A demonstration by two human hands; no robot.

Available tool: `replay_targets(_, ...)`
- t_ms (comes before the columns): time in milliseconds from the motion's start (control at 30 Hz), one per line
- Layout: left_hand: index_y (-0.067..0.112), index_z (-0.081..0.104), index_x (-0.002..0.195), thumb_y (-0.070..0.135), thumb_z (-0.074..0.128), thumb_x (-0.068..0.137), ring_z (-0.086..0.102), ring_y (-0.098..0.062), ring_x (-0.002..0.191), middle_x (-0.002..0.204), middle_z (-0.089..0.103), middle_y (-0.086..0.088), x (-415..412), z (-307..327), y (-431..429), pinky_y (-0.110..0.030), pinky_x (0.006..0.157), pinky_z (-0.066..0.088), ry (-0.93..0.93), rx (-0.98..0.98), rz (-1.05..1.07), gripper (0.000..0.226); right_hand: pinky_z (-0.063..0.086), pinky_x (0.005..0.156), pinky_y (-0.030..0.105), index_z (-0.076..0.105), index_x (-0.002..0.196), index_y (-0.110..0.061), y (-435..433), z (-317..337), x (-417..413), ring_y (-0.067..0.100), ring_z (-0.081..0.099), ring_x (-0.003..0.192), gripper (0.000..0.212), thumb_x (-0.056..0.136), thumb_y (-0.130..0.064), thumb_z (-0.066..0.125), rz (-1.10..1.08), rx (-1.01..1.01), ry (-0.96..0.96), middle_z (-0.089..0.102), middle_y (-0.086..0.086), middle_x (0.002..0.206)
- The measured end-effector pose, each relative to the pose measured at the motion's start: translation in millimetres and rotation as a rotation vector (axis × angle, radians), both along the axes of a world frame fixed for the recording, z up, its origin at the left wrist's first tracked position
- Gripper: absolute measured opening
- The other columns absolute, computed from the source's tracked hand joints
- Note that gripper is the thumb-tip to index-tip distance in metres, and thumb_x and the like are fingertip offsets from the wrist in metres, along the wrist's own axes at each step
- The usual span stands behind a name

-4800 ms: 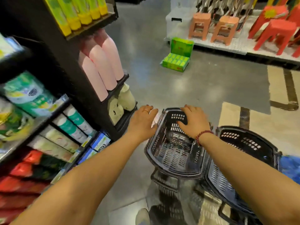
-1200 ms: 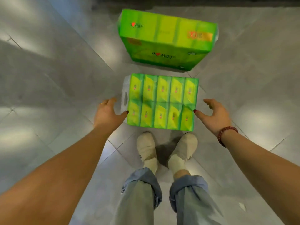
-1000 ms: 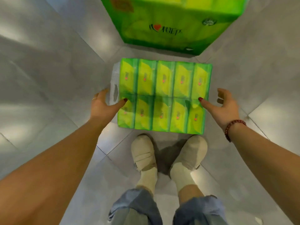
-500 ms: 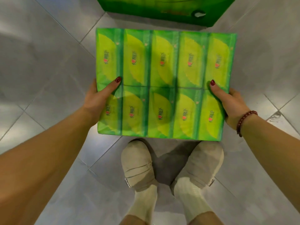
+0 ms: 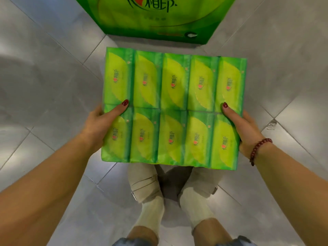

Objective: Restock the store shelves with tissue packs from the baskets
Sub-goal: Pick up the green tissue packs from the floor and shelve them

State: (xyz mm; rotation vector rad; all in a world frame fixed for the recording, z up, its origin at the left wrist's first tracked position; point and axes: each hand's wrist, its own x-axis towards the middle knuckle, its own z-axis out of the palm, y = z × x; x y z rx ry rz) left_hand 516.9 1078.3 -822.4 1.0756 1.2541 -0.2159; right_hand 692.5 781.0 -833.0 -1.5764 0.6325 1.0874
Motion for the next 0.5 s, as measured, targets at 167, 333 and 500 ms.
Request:
replay_targets(167,0.022,0.062,0.119,0.041,0.08,0.06,0.073,-0.018,0.086,0.1,0.075,0.002,-4,75,-28,-0.029,0.059,0.058,-0.025,-0.001,0.008,0.064,0.058,0.074,0.045,0.059,0.122,-0.025,-39,81,-9,0.024,0.071,0.095,0.078,0.053,-0.05,0.085,-0.051,-0.031,0.047,0.073,0.002,0.109)
replay_targets(333,0.025,0.065,0.111,0.039,0.078,0.064,0.073,-0.019,0.084,0.1,0.075,0.0,3,177,-47,-0.03,0.058,0.058,-0.053,0.001,-0.036,0.05,0.059,0.069,0.041,0.061,0.12,-0.023,-64,186,-14,0.024,0.071,0.094,0.072,0.056,-0.047,0.083,-0.128,-0.034,0.048,0.073,0.004,0.107)
replay_targets(500,0.026,0.066,0.108,0.042,0.08,0.061,0.073,-0.021,0.087,0.104,0.074,-0.002,26,303,-61,-0.031,0.06,0.058,-0.09,0.031,-0.088,0.052,0.058,0.071,0.044,0.059,0.123,-0.018,-83,310,-14,0.028,0.07,0.096,0.07,0.062,-0.042,0.081,-0.223,-0.001,0.034,0.072,0.008,0.109)
